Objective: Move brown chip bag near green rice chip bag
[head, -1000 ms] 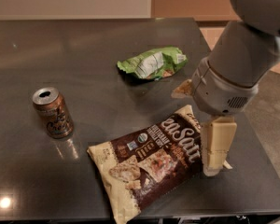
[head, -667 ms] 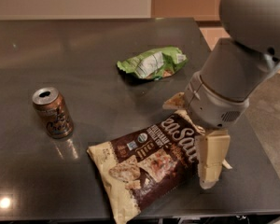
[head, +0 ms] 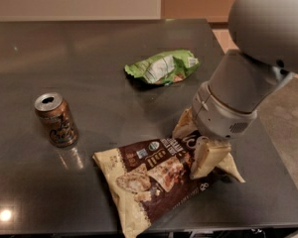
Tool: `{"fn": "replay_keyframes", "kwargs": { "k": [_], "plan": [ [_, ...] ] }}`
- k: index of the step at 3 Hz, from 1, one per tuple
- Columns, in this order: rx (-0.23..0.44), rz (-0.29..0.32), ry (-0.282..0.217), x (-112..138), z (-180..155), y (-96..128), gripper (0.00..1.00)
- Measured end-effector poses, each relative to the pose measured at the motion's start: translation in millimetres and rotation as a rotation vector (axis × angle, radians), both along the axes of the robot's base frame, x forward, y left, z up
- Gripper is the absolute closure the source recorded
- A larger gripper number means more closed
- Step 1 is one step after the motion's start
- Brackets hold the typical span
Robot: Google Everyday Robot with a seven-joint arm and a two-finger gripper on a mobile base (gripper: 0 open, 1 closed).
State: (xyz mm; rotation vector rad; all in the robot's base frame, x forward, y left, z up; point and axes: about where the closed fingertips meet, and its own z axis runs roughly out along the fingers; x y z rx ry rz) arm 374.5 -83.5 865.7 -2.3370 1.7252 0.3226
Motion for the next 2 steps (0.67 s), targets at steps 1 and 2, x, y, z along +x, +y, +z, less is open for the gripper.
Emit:
{"fn": "replay_keyframes", "kwargs": {
  "k": [1,2],
  "plan": [
    [0.006,-0.034,-0.027,7,11,-4,0.65],
    [0.007,-0.069,-0.068,20,30,-10,0.88]
  ]
}}
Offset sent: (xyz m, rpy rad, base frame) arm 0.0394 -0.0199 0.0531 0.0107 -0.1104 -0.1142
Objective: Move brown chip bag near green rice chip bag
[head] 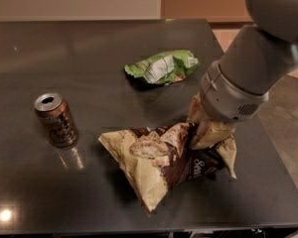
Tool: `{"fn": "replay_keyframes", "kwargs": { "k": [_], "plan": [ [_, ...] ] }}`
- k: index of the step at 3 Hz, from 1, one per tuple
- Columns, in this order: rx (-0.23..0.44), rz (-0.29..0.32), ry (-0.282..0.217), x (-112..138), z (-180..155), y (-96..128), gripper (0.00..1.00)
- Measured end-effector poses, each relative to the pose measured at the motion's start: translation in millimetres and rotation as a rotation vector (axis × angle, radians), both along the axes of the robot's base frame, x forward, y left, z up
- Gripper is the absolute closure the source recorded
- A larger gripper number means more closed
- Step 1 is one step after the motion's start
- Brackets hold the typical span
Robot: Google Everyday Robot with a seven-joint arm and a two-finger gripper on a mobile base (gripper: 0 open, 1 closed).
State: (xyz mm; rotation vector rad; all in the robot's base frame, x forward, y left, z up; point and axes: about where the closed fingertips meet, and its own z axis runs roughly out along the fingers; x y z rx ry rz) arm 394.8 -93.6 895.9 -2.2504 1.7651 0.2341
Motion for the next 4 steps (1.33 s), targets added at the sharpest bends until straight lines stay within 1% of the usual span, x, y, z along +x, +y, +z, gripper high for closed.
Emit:
{"fn": "replay_keyframes", "kwargs": {
  "k": [1,2,3,4],
  "plan": [
    [-0.01,-0.017,-0.079,28,21,-8,1.0],
    [-0.023,-0.061,-0.137,70,37,-19,1.0],
    [-0.009,-0.147,-0.161,115,46,-26,1.0],
    [0.048,-0.284,-0.129,151,49,-36,1.0]
  ]
}}
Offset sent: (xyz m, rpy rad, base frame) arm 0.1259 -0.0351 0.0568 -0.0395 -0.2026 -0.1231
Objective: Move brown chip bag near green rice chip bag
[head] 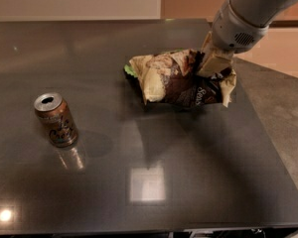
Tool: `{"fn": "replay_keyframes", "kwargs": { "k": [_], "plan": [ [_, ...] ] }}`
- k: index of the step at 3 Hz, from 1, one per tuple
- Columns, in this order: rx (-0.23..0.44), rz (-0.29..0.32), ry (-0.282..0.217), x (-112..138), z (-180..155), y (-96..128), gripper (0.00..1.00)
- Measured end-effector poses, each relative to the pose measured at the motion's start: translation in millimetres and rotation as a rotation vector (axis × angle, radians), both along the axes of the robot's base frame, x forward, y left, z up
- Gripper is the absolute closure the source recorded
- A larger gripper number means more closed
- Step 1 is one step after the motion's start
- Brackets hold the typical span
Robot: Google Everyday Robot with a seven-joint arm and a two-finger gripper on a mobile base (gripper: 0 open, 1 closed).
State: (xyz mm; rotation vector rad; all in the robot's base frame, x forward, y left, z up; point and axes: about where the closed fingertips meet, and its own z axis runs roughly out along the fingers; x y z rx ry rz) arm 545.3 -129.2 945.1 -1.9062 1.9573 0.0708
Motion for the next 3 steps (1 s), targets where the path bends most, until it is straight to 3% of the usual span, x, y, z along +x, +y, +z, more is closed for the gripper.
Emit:
{"fn": "replay_keyframes", "kwargs": {
  "k": [1,2,3],
  "plan": [
    [0.084,-0.15,0.034,29,2,-9,1.0],
    [0.155,-0.274,0.057,46,5,-13,0.82],
    [0.206,-0.357,0.081,54,2,-15,0.59]
  ]
}}
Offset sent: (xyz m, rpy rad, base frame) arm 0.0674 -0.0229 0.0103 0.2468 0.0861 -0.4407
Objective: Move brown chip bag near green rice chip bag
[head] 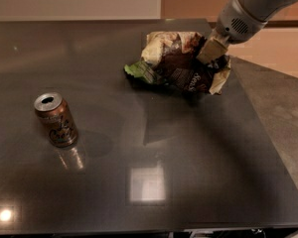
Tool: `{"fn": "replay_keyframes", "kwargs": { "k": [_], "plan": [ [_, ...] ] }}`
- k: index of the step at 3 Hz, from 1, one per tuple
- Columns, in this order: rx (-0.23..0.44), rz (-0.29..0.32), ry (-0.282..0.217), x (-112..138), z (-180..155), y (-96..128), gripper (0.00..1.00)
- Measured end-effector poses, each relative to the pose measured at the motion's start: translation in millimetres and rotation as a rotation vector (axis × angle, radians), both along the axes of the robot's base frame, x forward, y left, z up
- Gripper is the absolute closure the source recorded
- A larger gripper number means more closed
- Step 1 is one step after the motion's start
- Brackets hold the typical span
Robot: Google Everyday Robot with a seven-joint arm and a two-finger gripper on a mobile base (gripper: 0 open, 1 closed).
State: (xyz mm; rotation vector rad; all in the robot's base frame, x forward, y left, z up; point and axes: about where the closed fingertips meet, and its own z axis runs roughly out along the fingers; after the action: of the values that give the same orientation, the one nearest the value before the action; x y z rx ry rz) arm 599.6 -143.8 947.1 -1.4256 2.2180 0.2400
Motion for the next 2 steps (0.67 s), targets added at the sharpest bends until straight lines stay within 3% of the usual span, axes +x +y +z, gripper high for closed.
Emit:
{"fn": "replay_keyframes", "kwargs": {
  "k": [1,2],
  "plan": [
    [0.04,-0.04,0.02,-4.9,-6.4,-1.3,0.35],
    [0.038,-0.035,0.021,-4.1,-7.6,0.4,0.12]
  ]
}}
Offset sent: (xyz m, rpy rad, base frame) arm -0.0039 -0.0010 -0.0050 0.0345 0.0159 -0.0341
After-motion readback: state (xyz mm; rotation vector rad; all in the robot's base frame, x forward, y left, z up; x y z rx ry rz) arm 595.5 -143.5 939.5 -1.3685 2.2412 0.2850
